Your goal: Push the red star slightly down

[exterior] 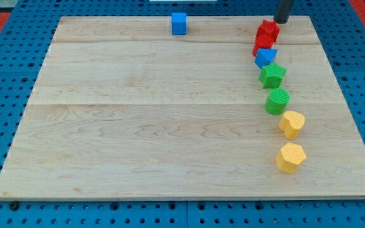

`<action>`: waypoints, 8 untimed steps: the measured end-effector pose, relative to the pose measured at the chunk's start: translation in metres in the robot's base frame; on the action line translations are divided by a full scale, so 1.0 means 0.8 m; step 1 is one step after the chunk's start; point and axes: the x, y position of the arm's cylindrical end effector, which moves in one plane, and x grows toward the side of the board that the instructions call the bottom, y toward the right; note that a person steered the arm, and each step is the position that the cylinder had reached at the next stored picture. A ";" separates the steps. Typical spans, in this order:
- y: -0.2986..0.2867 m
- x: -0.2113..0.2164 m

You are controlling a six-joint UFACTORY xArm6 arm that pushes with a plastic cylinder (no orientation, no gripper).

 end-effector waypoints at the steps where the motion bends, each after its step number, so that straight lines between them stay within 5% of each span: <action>1: -0.026 0.008; 8: -0.114 0.018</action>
